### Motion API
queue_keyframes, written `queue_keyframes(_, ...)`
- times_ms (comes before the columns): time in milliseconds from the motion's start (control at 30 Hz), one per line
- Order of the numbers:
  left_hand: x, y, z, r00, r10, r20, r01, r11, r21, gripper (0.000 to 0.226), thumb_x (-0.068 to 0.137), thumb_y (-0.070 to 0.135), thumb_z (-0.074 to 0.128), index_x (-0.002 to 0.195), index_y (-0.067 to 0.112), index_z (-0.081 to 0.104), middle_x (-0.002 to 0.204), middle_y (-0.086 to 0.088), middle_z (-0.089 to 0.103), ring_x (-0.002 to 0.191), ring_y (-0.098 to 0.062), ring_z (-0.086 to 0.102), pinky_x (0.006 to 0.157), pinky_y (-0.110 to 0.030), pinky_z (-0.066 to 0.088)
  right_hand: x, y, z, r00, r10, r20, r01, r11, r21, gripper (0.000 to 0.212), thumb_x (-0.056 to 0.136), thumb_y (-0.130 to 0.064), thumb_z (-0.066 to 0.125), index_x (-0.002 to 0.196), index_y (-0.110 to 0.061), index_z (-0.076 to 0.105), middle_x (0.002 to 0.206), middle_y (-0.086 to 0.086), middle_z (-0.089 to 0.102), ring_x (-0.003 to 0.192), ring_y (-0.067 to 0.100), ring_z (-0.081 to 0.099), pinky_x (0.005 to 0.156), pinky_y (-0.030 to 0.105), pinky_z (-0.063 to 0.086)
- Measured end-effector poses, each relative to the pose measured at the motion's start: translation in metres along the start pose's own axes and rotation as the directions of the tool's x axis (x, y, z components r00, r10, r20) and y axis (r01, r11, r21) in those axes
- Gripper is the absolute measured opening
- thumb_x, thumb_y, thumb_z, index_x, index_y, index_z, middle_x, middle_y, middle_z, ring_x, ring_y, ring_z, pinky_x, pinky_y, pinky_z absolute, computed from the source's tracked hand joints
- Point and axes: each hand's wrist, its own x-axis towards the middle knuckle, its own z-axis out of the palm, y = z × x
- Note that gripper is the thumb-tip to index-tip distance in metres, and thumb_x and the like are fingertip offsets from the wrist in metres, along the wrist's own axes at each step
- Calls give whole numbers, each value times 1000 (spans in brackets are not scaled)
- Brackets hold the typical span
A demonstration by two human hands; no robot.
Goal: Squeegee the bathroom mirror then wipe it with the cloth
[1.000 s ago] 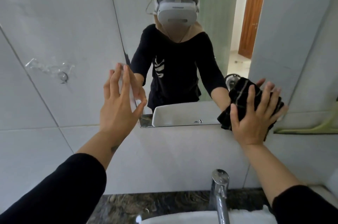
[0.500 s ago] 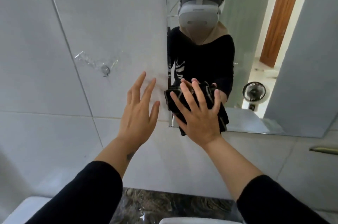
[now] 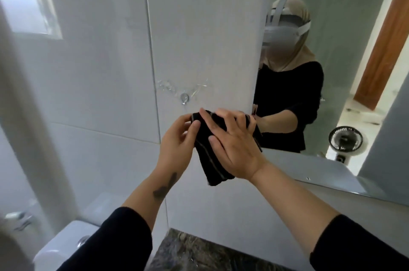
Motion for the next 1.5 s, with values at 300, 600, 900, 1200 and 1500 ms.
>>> queue_keyframes(300,19,44,-55,998,58,-36,-46,960,274,19,95,35,48,110,24,48,98,3,66,90,-14,62,74,-26,47,77,-26,-17,998,-29,-57,28,1000,-13,46,96,-41,35,140,-29,48,113,-5,36,100,21,34,87,43,21)
queue_keyframes(600,51,17,-84,964,218,153,-267,771,579,31,93,8,50,111,31,59,102,4,53,91,-8,50,77,-7,35,82,3,12,999,-41,26,45,976,-213,57,85,-60,42,138,-40,45,108,-5,37,96,21,35,86,42,20)
queue_keyframes(900,94,-14,-67,945,323,53,-279,714,642,41,94,5,47,123,31,60,112,11,47,83,11,51,69,-7,40,86,20,46,994,-105,-33,80,899,-431,51,85,-52,57,135,-45,49,114,2,36,101,26,36,84,45,22)
queue_keyframes(1200,80,-53,-56,926,375,41,-261,559,787,54,80,7,41,128,27,56,120,4,57,106,-22,52,85,-43,48,47,-13,71,989,133,-67,-148,932,-332,44,89,-42,53,132,-36,56,106,5,58,95,24,37,85,45,23)
queue_keyframes(1500,29,-59,-28,998,56,-19,-44,925,377,55,91,6,43,139,32,43,132,16,49,115,-1,49,94,-15,41,14,-63,60,858,488,163,-480,873,-87,48,92,-35,54,140,-35,46,125,10,52,110,30,47,83,46,37)
